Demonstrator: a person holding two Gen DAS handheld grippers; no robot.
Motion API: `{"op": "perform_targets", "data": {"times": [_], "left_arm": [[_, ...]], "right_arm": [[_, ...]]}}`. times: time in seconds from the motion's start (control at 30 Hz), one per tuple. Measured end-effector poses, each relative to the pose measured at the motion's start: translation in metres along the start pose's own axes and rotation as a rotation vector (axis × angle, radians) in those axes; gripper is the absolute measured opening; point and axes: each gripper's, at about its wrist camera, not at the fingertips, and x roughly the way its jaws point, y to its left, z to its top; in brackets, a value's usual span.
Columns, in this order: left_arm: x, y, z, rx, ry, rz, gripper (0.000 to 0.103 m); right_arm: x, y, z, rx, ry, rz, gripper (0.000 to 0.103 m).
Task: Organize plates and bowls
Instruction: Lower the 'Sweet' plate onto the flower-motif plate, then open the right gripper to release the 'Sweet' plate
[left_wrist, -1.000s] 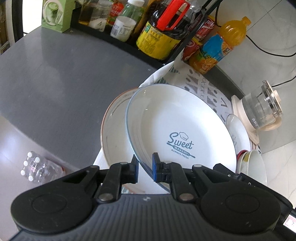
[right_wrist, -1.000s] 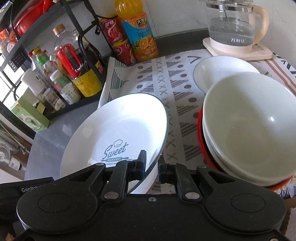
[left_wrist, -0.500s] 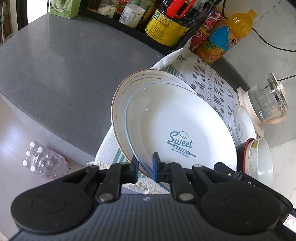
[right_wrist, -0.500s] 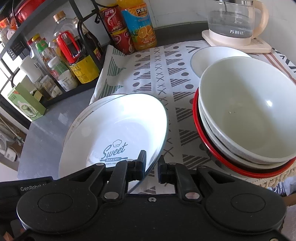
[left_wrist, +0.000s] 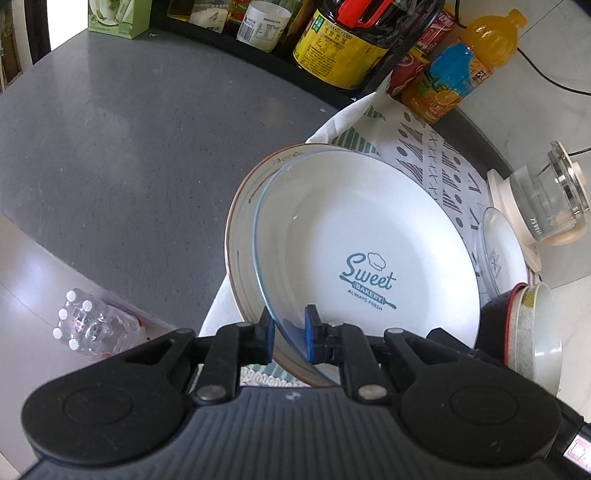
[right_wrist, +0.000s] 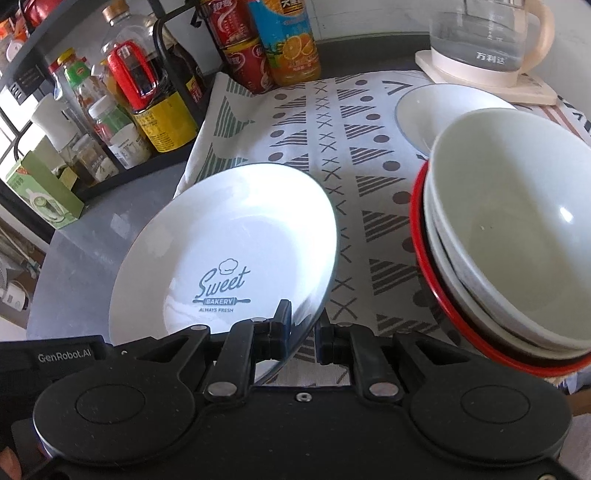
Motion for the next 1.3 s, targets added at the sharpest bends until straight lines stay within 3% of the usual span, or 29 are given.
{"op": "perform_targets", "data": {"times": [0.33,0.53,1.0,1.3], "left_arm": [[-0.005,-0.005,0.008,0.017,0.048,0.027,0.015],[-0.013,-0.008,0.01,0.046,0.01,0.065,0.028],[0.002,0.005,0.009,0.033,0.01,0.118,0.028],[0.004,0.006,0.013,0.023,0.007,0.136,0.028]], "right_arm": [[0.0,0.0,0.001,-0.017,-0.003,0.001,0.014],[0.003,-0.003,-0.003,-0.002,-0.003,-0.005,0.014],[0.016,0.001,-0.001,-0.006,0.023,0.0,0.018],[0.003,-0.002,0.0,-0.007,-0.012,0.031,0.031]]}}
